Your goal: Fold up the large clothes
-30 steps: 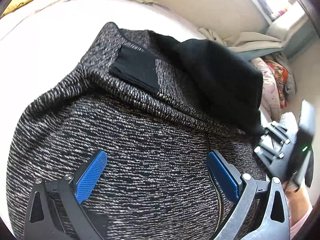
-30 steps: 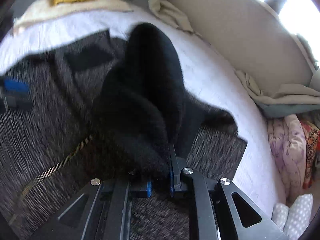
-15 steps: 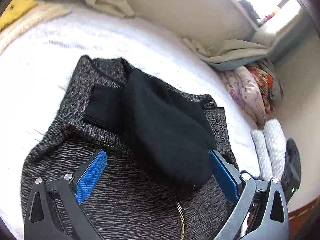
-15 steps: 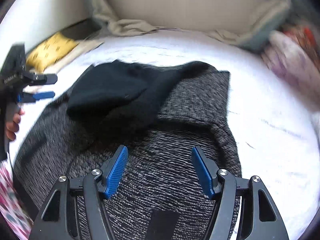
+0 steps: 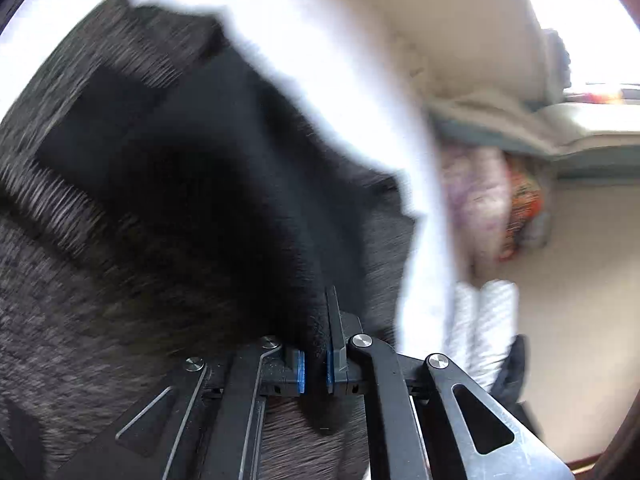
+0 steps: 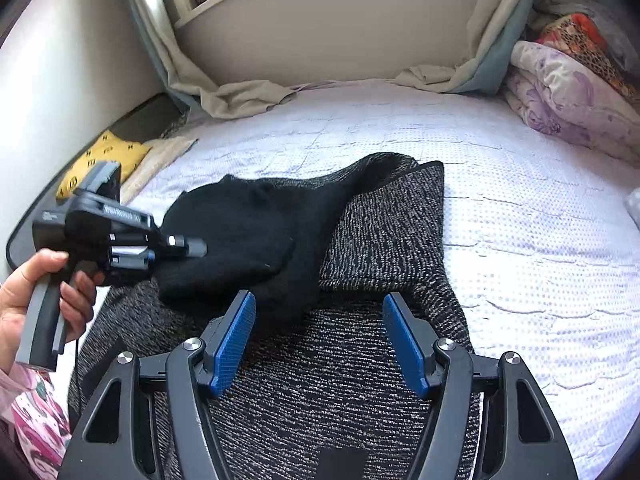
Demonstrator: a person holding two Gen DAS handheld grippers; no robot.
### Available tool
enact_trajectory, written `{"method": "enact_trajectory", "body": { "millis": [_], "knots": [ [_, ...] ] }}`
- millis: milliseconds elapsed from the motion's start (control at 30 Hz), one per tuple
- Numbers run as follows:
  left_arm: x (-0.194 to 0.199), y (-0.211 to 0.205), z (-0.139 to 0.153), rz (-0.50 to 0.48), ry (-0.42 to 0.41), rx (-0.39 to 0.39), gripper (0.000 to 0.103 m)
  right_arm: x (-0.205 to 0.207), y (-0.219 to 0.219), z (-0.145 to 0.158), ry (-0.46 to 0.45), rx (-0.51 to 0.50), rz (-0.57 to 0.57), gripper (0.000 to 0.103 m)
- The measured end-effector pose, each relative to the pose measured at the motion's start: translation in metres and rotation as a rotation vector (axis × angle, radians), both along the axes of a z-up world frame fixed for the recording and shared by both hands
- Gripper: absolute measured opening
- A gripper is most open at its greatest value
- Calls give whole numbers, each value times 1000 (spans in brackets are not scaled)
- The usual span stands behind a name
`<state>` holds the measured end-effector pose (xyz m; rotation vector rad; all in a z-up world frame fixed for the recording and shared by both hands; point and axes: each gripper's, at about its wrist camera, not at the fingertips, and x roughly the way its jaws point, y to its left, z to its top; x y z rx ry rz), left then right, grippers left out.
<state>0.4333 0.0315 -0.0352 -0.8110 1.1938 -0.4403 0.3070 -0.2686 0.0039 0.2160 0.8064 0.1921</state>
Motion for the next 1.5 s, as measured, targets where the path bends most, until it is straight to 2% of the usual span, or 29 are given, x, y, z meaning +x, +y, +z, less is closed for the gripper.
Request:
{"method": "enact_trajectory", "body": {
  "millis": [133,233,333,433,500,567,600,667,733,800,867,933,1000,1067,1167,1233,1300,1367,1433,1500],
  "knots": [
    [-1,-9,54,26,-210,-69,9,-3,-14,1,-3,45,-50,64],
    [-12,-11,61,16,-282,-40,9,-5,-22,0,4,84,-81,64],
    [-27,-5,28,7,-233,13,9,-3,-29,-3,19,104,-109,64],
    [-47,5,-22,14,-130,66,9,-2,-33,-5,34,120,-129,64],
    [-56,9,-44,9,-86,95,9,-3,-32,-6,44,122,-130,63],
    [-61,11,-57,12,-56,102,16,-2,-29,-9,55,106,-128,60],
    [-65,14,-60,14,-51,105,23,-2,-28,-11,62,97,-127,60],
    [-68,18,-56,3,-52,114,30,-1,-25,-15,80,81,-122,57],
    [-75,24,-44,-2,-62,181,46,-1,-23,-16,90,73,-118,57],
    [-84,30,-20,12,-126,268,46,-2,-23,-15,91,72,-117,57],
    [-88,31,7,35,-223,348,46,-3,-23,-14,88,83,-114,57],
    [-89,32,28,45,-313,366,46,-3,-21,-12,79,82,-112,57],
    [-81,24,35,13,-350,334,46,-1,-18,-11,72,86,-99,53],
    [-72,23,24,-4,-306,324,46,2,-11,-13,73,113,-49,39],
    [-55,18,-15,-23,-212,371,46,3,-1,-18,88,123,1,25],
    [-52,14,-44,-47,-152,425,47,3,5,-20,92,111,15,23],
    [-54,15,-64,-50,-163,447,49,3,10,-23,100,106,30,23],
    [-57,13,-64,-37,-186,451,50,4,14,-27,110,100,38,23],
    [-58,13,-60,-34,-176,450,50,8,19,-32,125,89,45,23],
    [-62,16,-46,-46,-174,433,50,10,28,-35,136,70,69,21]
  ]
}}
